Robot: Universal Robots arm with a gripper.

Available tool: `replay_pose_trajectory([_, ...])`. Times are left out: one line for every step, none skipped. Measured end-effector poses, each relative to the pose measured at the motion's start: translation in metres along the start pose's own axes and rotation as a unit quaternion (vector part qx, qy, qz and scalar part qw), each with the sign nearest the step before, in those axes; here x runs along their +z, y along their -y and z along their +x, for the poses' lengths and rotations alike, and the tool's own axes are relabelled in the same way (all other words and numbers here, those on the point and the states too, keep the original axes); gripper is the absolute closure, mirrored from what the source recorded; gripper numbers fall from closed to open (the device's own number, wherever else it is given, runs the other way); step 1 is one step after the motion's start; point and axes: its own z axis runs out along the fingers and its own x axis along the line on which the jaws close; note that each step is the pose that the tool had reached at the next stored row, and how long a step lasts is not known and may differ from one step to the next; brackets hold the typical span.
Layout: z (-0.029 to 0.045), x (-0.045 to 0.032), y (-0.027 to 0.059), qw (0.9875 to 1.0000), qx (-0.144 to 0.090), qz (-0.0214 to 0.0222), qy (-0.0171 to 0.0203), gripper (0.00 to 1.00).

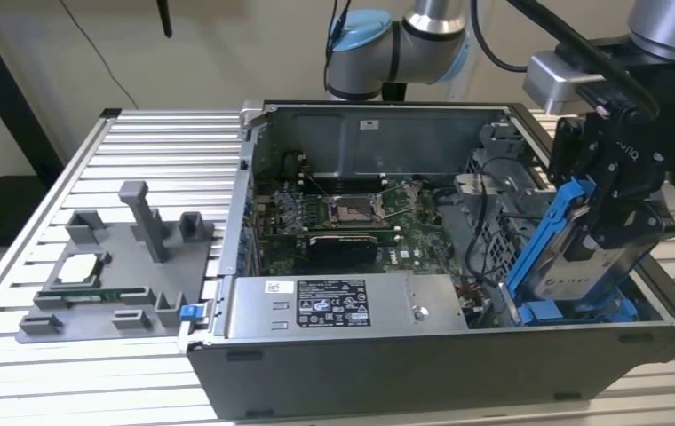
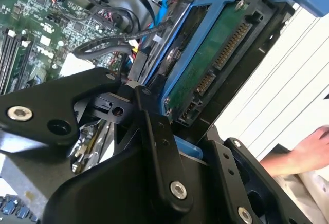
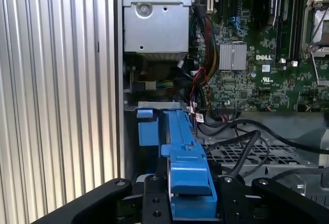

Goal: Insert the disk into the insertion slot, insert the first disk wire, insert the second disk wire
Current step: 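Insert the disk into the insertion slot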

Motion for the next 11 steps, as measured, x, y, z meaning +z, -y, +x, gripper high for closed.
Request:
replay_pose_trajectory([0.0, 0.0011, -0.0001, 1.0, 0.0, 0.0, 0.0, 1.0])
replay_pose_trajectory([0.0, 0.0012, -0.0001, 1.0, 0.0, 0.0, 0.0, 1.0])
replay_pose_trajectory([0.0, 0.0012, -0.0001, 1.0, 0.0, 0.0, 0.0, 1.0])
replay_pose_trajectory([0.0, 0.0012, -0.0001, 1.0, 0.0, 0.0, -0.0001, 1.0])
replay_pose_trajectory([0.0, 0.0013, 0.0, 1.0, 0.0, 0.0, 0.0, 1.0])
replay_pose_trajectory([0.0, 0.0012, 0.0, 1.0, 0.0, 0.0, -0.0001, 0.0])
replay_pose_trajectory([0.0, 0.0013, 0.0, 1.0, 0.0, 0.0001, 0.0, 0.0])
replay_pose_trajectory([0.0, 0.0009, 0.0, 1.0, 0.0, 0.0, 0.0001, 0.0])
replay_pose_trajectory([0.0, 0.0001, 0.0, 1.0, 0.0, 0.0, 0.0001, 0.0])
replay_pose_trajectory([0.0, -0.0014, 0.0001, 1.0, 0.0, 0.0, 0.0001, 0.0])
replay_pose_trajectory([0.0, -0.0033, 0.0002, 1.0, 0.0, -0.0001, 0.0001, 0.0])
